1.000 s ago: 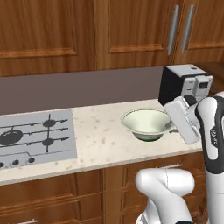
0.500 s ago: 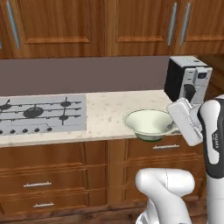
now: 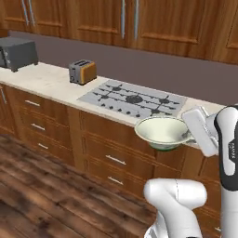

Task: Pick the cup and bowl from the counter and place them on the counter next to the sink.

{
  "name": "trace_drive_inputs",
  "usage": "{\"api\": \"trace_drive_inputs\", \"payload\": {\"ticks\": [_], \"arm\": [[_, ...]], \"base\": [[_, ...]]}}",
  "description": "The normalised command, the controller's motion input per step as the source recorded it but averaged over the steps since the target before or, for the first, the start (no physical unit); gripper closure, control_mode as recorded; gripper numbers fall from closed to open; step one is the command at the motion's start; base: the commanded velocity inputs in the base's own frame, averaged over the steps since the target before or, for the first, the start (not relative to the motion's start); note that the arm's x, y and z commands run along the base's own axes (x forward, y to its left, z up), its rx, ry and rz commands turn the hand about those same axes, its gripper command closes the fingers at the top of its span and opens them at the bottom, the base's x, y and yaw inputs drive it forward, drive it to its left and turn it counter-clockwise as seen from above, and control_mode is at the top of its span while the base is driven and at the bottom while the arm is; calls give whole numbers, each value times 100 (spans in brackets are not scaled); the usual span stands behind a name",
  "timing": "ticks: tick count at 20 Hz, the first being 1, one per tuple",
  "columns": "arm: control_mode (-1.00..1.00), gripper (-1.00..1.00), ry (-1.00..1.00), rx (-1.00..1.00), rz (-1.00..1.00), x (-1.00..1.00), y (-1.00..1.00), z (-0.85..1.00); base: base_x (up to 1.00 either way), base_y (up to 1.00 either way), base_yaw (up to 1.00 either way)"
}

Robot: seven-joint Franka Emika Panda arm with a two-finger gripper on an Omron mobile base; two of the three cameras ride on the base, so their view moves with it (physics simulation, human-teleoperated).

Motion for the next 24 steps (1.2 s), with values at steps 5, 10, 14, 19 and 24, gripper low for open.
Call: {"api": "trace_drive_inputs", "payload": {"ticks": [5, 10, 14, 19, 24], "arm": [[100, 100, 0, 0, 0, 0, 0, 0], [100, 100, 0, 0, 0, 0, 0, 0], [100, 100, 0, 0, 0, 0, 0, 0], [100, 100, 0, 0, 0, 0, 0, 0], [100, 100, 0, 0, 0, 0, 0, 0]], "base": [[0, 0, 100], [0, 0, 100], [0, 0, 100], [89, -3, 47], [100, 0, 4]]}}
